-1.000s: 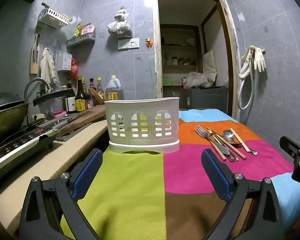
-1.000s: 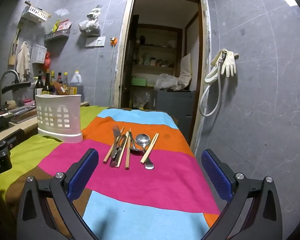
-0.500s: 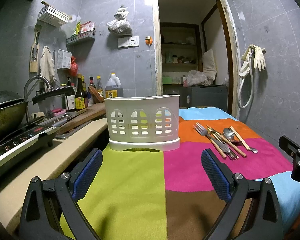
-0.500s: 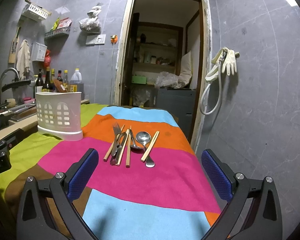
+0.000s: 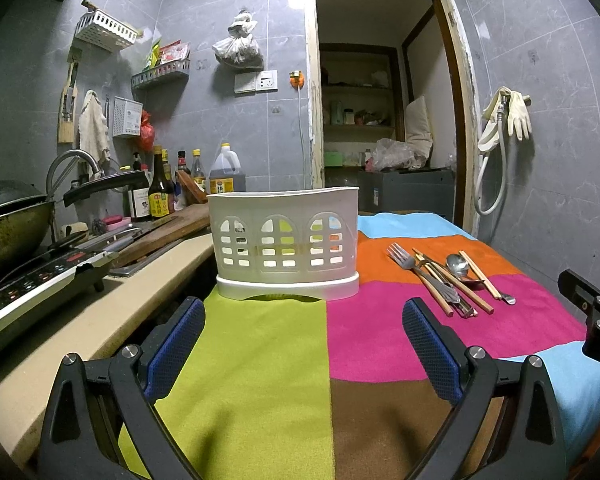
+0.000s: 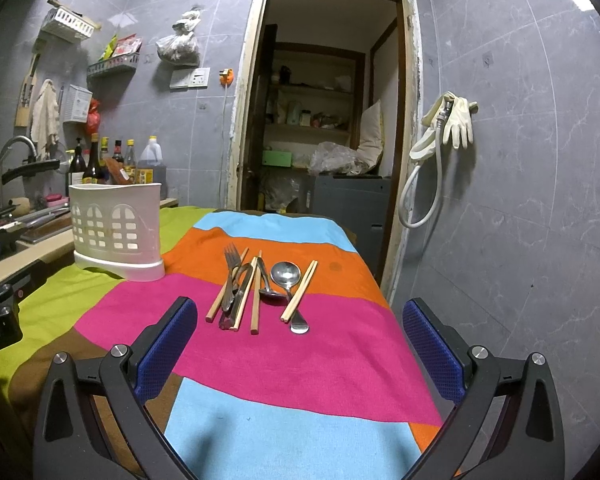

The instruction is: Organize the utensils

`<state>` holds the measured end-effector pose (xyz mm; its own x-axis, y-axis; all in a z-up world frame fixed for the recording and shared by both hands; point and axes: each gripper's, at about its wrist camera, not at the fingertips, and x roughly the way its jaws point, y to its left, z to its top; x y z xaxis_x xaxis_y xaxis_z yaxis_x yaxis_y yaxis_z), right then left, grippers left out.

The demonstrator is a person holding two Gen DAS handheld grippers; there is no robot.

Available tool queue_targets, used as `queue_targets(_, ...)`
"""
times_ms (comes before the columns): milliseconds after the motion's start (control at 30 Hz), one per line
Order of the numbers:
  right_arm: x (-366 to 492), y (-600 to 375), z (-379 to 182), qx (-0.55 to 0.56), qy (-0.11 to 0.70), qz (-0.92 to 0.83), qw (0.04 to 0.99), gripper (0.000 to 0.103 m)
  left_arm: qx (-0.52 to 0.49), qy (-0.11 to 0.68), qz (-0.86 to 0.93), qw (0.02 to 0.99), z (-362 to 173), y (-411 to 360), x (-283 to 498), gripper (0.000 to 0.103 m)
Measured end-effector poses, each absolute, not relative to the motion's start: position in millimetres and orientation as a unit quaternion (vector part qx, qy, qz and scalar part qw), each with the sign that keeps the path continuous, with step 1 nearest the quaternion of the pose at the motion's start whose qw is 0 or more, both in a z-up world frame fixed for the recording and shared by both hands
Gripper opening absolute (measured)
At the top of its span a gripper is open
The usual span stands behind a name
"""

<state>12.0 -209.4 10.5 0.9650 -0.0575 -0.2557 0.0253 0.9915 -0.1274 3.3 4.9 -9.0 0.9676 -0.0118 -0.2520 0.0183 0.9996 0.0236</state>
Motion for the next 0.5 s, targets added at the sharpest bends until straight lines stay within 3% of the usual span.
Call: queue_targets(500, 13.1, -210.8, 9.6, -0.061, 0.133, -0.021, 0.989, 0.103, 0.013, 0.129, -0.008, 0.992, -10.0, 4.5, 3.6, 0.097)
